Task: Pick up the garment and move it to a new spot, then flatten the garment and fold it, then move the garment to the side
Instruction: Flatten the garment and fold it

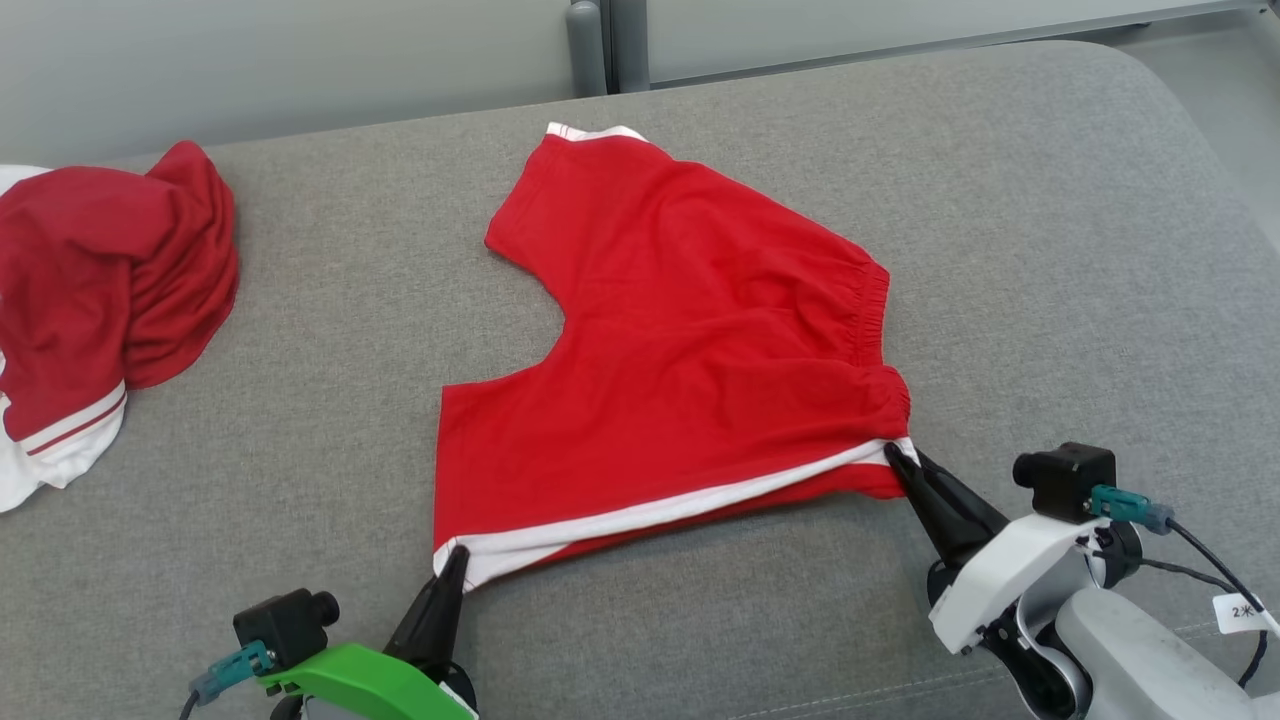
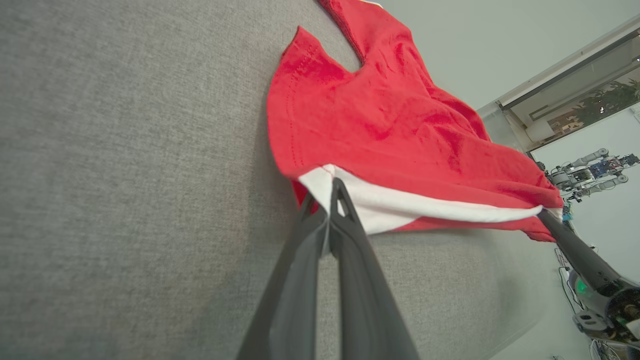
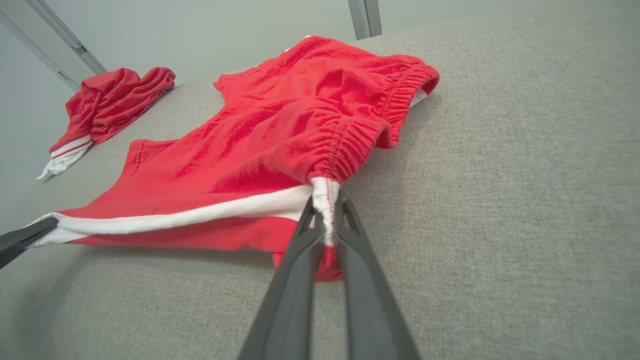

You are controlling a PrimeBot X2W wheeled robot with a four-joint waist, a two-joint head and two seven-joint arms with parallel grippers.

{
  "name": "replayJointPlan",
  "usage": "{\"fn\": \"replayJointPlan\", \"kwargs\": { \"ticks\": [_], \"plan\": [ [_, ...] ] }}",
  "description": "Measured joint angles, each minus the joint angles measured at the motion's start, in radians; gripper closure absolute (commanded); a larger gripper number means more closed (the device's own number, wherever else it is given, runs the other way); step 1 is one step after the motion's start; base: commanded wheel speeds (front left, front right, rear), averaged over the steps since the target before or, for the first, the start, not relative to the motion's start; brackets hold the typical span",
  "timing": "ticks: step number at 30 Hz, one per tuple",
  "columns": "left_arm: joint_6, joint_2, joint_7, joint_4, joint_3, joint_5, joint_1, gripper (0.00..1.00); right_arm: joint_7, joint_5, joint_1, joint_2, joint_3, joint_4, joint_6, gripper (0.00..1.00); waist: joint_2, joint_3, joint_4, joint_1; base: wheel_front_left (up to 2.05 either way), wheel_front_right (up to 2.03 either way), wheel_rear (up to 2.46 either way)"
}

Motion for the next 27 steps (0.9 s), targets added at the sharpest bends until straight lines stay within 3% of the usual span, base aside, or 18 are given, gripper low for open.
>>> {"fn": "replayJointPlan", "kwargs": {
  "ticks": [14,15,16,17,18,19,20,21,22,26,27],
  "plan": [
    [-0.005,0.003,0.027,0.077,-0.042,0.001,0.008,1.0,0.0,-0.071,0.037,0.015,-0.006,0.057,0.009,1.0,0.0,-0.005,-0.007,0.0,0.0,0.0,0.0],
    [-0.005,0.003,0.027,0.084,-0.043,0.005,0.007,1.0,0.0,-0.083,0.037,0.014,-0.001,0.061,0.009,0.95,0.0,-0.005,-0.007,0.0,0.0,0.0,0.0],
    [-0.005,0.004,0.027,0.091,-0.044,0.011,0.007,1.0,0.0,-0.094,0.037,0.015,0.002,0.066,0.009,0.66,0.0,-0.005,-0.007,0.0,0.0,0.0,0.0],
    [-0.005,0.004,0.027,0.097,-0.047,0.012,0.007,1.0,0.0,-0.1,0.037,0.016,0.002,0.069,0.009,0.54,0.0,-0.005,-0.006,0.0,0.0,0.0,0.0],
    [-0.006,0.003,0.027,0.099,-0.049,0.012,0.007,1.0,0.0,-0.107,0.037,0.019,0.001,0.071,0.009,0.49,0.0,-0.006,-0.006,0.0,0.0,0.0,0.0],
    [-0.006,0.003,0.027,0.101,-0.05,0.012,0.007,1.0,0.0,-0.112,0.037,0.023,0.0,0.071,0.009,0.21,0.0,-0.006,-0.005,0.0,0.0,0.0,0.0],
    [-0.006,0.003,0.028,0.102,-0.05,0.012,0.007,1.0,0.0,-0.114,0.039,0.029,-0.003,0.071,0.009,0.21,0.0,-0.007,-0.005,0.0,0.0,0.0,0.0],
    [-0.006,0.003,0.028,0.103,-0.049,0.012,0.007,0.88,0.0,-0.116,0.041,0.033,-0.005,0.071,0.009,0.03,0.0,-0.008,-0.005,0.0,0.0,0.0,0.0],
    [-0.007,0.003,0.027,0.105,-0.049,0.012,0.007,0.65,0.0,-0.121,0.044,0.034,-0.007,0.071,0.009,0.0,0.0,-0.009,-0.005,0.0,0.0,0.0,0.0],
    [-0.009,0.006,0.026,0.11,-0.044,0.01,0.007,0.0,0.0,-0.13,0.062,0.031,-0.026,0.07,0.01,0.0,0.0,-0.013,-0.005,0.0,0.0,0.0,0.0],
    [-0.009,0.008,0.026,0.11,-0.042,0.009,0.008,0.0,0.0,-0.131,0.069,0.031,-0.03,0.07,0.01,0.0,0.0,-0.014,-0.006,0.0,0.0,0.0,0.0]
  ]
}}
